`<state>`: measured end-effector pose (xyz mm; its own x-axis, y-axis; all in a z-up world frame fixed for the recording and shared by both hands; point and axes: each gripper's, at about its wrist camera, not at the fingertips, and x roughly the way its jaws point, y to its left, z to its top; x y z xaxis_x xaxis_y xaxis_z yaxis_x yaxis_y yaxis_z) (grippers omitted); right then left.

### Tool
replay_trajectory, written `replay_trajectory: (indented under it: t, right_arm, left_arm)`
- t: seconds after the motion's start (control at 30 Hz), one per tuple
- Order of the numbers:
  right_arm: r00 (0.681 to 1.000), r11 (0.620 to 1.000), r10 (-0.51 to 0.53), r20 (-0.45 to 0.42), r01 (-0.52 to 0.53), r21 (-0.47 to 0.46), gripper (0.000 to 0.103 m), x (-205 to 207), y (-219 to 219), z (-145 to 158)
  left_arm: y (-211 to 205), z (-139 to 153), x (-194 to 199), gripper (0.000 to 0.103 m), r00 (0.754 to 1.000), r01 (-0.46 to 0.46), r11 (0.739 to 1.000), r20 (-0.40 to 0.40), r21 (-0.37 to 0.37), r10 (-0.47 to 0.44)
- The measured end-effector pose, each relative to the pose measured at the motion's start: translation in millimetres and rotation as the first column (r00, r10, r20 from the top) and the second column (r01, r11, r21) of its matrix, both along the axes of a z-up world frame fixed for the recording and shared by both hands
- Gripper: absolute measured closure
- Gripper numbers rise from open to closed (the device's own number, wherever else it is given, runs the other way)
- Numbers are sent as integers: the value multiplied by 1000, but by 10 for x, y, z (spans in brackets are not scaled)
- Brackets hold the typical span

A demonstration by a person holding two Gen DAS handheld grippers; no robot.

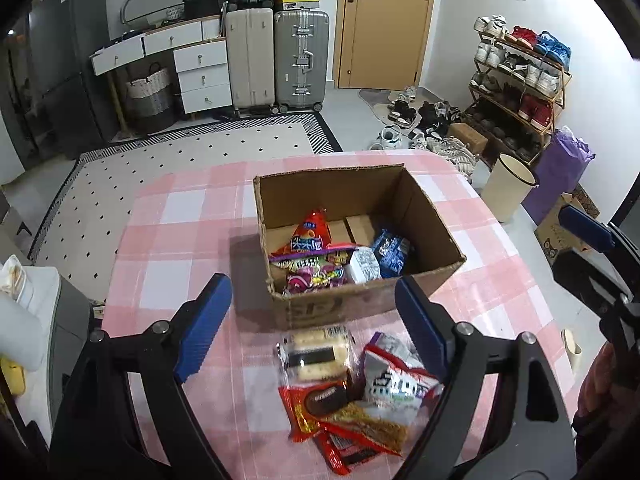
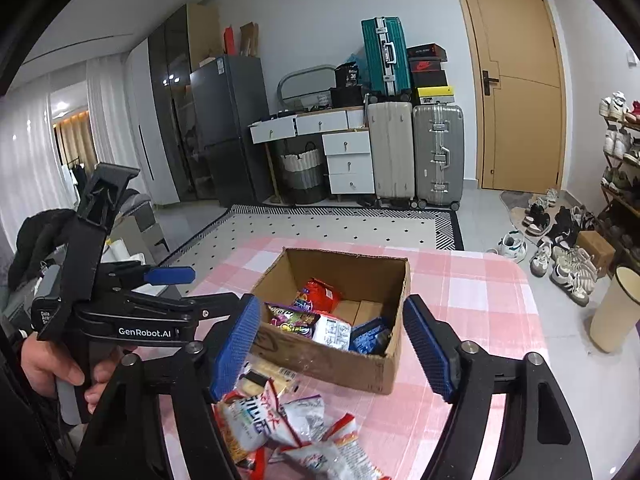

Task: Organize snacks
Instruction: 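Withdraw both tools from the box back over the snack pile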

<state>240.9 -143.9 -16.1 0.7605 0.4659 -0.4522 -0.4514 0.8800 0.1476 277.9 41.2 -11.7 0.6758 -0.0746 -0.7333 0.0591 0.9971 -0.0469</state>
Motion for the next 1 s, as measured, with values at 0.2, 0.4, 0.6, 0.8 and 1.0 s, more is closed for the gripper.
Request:
replay_trajectory:
  t: [0.2, 0.4, 0.6, 0.8, 1.0]
  right_arm:
    - [1000, 1000, -19, 12, 19, 16, 22, -263, -108, -18]
    - [999, 997, -54, -9, 54, 50, 18, -525, -279, -181]
    - [998, 996, -64, -23, 65, 54, 13, -771, -423, -375]
    - [996, 996, -74, -58, 76, 37, 11, -945, -467, -560]
    - [994, 997, -75, -79, 77, 27, 9, -1100, -456, -751]
  left_arm:
    - [11, 63, -308, 15, 999, -24, 1000, 23, -8, 24]
    - [58, 38, -604, 14, 999, -40, 999, 32, -14, 40]
    - [115, -79, -951, 4, 996, -69, 997, 46, -31, 70]
    - [222, -189, -1196, 1, 994, -89, 993, 51, -80, 93]
    - [262, -318, -1338, 1, 994, -93, 990, 43, -109, 99]
